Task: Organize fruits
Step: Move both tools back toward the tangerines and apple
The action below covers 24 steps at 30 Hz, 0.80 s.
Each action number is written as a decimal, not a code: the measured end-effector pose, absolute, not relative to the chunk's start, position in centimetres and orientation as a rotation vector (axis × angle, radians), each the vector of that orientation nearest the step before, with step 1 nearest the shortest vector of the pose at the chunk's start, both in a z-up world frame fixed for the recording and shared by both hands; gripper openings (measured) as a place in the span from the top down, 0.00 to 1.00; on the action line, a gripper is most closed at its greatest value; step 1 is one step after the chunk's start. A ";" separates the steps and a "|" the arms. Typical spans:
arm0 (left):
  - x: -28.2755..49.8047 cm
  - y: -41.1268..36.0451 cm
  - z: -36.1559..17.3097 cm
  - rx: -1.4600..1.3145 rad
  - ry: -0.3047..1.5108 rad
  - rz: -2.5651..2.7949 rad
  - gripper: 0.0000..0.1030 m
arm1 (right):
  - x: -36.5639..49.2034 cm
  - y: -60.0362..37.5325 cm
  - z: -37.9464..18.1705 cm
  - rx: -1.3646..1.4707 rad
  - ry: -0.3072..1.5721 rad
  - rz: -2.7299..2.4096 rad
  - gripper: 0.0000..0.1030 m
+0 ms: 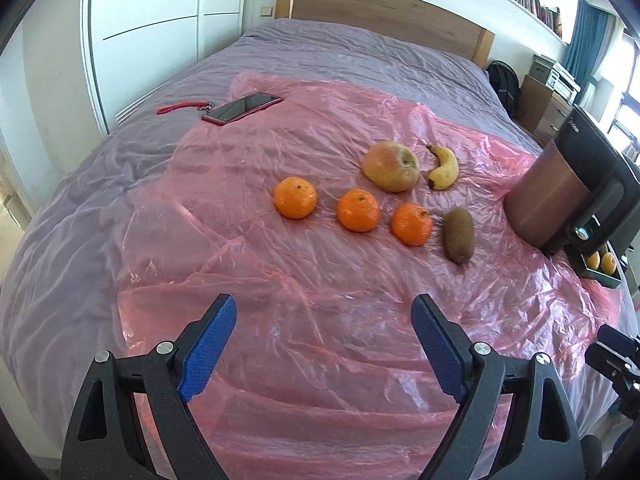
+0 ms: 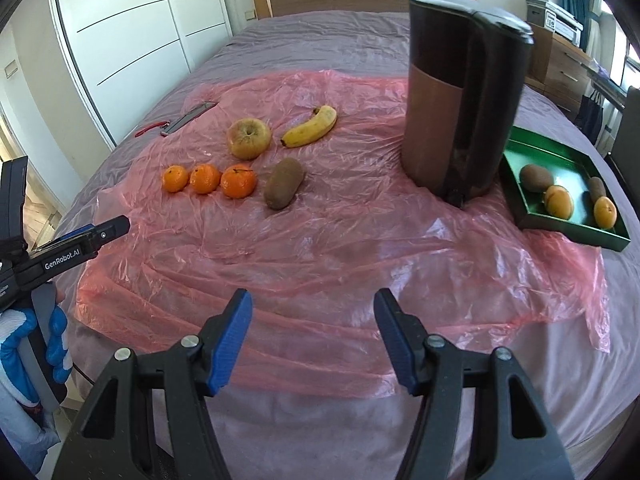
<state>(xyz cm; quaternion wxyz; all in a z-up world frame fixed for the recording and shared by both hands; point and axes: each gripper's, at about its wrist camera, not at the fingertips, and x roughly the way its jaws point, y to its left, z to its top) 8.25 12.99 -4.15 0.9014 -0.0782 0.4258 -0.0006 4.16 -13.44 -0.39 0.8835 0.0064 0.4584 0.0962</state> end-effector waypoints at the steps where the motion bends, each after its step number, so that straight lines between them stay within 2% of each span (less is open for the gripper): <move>1: 8.9 13.8 -4.4 -0.179 0.888 0.012 0.17 | 4.7 -13.0 -0.6 0.010 0.958 0.209 0.29; 10: 13.6 16.9 -5.2 -0.197 0.914 0.063 0.21 | 9.7 -9.5 -2.5 0.025 0.987 0.295 0.29; 24: 20.7 15.9 -8.8 -0.100 0.992 0.074 0.27 | 18.5 -7.4 -5.6 0.077 1.001 0.293 0.29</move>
